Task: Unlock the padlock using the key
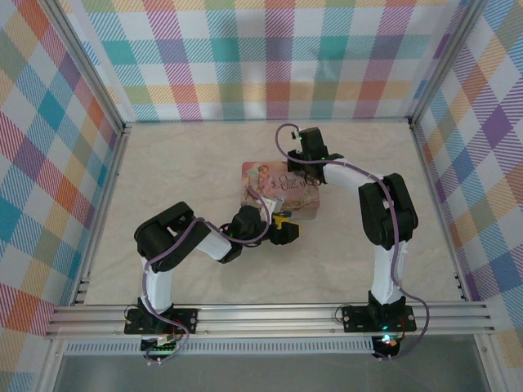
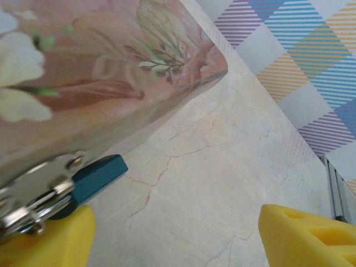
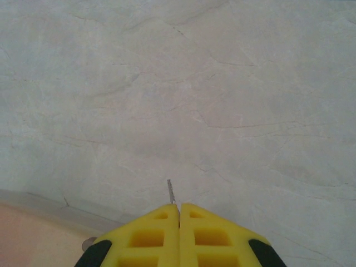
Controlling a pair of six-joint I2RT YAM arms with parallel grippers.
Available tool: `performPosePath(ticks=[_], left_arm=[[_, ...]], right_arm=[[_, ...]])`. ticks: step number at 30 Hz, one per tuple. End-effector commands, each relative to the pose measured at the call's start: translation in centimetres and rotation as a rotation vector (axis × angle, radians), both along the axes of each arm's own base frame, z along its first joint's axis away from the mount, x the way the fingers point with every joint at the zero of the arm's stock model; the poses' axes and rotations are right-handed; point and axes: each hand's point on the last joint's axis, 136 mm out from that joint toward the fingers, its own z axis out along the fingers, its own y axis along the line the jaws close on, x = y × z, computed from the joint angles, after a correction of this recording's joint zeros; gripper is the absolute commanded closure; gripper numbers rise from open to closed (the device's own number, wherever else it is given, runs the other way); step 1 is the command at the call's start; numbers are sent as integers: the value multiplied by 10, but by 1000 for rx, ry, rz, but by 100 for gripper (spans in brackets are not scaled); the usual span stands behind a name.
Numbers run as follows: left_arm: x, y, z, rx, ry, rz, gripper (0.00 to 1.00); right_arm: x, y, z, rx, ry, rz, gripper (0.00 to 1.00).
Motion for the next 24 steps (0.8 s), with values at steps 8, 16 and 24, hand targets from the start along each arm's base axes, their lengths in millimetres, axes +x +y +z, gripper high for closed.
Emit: performPosePath(ticks=[8,16,24], left_arm=[[5,51,18,102,-93,201,13],[17,65,8,190,-105,298,10],[17,69,0,250,-119,326,6]], right_arm=[[-40,12,-28,-10,154,74,100],[-40,18,-26,7,152,74,100],[-41,21,-25,6,147,79,100]])
